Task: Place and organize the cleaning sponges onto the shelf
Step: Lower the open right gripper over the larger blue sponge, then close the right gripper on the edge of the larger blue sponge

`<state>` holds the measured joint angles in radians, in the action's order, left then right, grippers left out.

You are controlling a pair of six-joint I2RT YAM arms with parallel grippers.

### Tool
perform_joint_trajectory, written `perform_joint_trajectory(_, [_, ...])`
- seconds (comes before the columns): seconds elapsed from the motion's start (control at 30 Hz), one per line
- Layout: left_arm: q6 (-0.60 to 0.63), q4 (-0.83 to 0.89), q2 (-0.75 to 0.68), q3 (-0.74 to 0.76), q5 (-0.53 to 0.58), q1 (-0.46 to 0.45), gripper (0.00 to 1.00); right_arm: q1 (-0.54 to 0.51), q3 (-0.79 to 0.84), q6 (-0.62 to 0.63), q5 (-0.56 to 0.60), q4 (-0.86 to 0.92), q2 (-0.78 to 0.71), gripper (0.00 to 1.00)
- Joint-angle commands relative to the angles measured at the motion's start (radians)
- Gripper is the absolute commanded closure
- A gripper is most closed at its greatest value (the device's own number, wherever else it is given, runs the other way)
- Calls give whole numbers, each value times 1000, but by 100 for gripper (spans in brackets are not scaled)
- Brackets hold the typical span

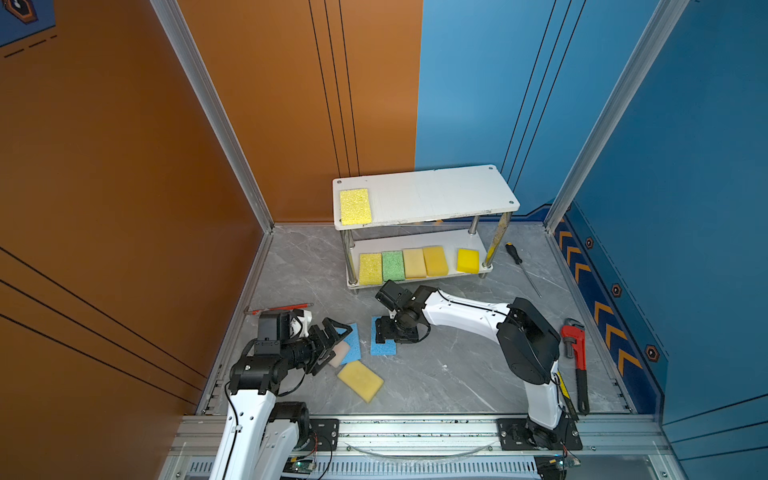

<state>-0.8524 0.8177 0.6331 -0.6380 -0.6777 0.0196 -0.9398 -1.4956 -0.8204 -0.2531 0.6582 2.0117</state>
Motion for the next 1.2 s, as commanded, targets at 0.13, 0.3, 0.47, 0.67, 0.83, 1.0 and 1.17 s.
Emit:
perform_joint_trajectory(0.13, [32, 43, -5, -25, 21, 15, 2, 3, -17, -5, 45, -13, 33, 39])
perform_joint_trajectory(0.3, [25, 45, 3, -16, 41, 21, 2, 6, -17, 8, 55, -12, 46, 69])
perform_joint_trajectory(0.47, [14, 46, 7, 6, 50, 21, 2, 5, -8, 28, 65, -13, 45, 84])
perform_joint_trajectory(0.67, [7, 45, 13, 4, 41, 21, 2, 9, 38, 52, 91, -26, -26, 92])
perform_joint_trajectory(0.83, [25, 46, 33, -8, 42, 20, 2, 39, 110, 61, 86, -41, -111, 96])
perform_joint_trajectory(1.0, [41, 41, 63, -20, 42, 15, 2, 84, 207, 69, 54, -74, -194, 100])
perform_joint_trajectory(1.17, [34, -24, 94, -31, 20, -2, 2, 133, 245, 115, -14, -77, -268, 100])
